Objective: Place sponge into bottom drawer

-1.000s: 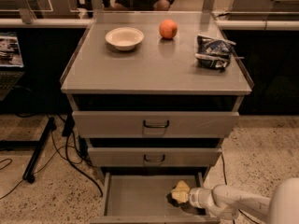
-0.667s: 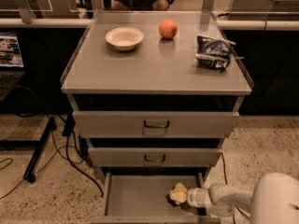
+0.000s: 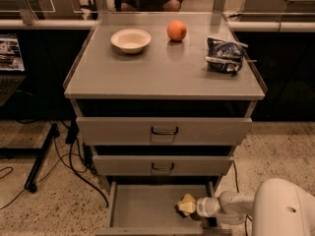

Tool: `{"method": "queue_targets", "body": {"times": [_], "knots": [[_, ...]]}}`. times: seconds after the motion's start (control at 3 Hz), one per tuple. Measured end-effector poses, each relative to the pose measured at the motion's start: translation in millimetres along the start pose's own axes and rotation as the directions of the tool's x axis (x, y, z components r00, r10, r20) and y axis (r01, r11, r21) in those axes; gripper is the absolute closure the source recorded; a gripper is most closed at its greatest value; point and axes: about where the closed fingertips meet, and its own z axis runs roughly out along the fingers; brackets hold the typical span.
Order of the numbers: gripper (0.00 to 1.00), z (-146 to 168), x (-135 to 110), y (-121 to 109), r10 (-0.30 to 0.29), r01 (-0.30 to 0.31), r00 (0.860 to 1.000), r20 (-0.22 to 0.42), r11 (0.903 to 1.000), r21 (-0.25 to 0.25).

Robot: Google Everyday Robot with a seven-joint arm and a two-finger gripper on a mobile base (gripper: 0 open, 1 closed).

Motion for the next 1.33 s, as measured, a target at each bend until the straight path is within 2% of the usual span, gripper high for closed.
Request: {"method": "queue_targets", "body": {"times": [0.33, 0.67, 1.0, 1.33], "knots": [[0.58, 0.1, 0.0, 0.0, 0.0, 0.0, 1.0, 0.0, 1.0, 0.0], [0.27, 0.1, 0.0, 0.1, 0.0, 0.0, 1.0, 0.0, 1.0, 0.0], [0.04, 0.1, 0.1, 0.1, 0.0, 0.0, 1.0, 0.0, 1.0, 0.0], [0.0, 0.1, 0.1, 0.1, 0.0, 0.0, 1.0, 0.0, 1.0, 0.0]]}}
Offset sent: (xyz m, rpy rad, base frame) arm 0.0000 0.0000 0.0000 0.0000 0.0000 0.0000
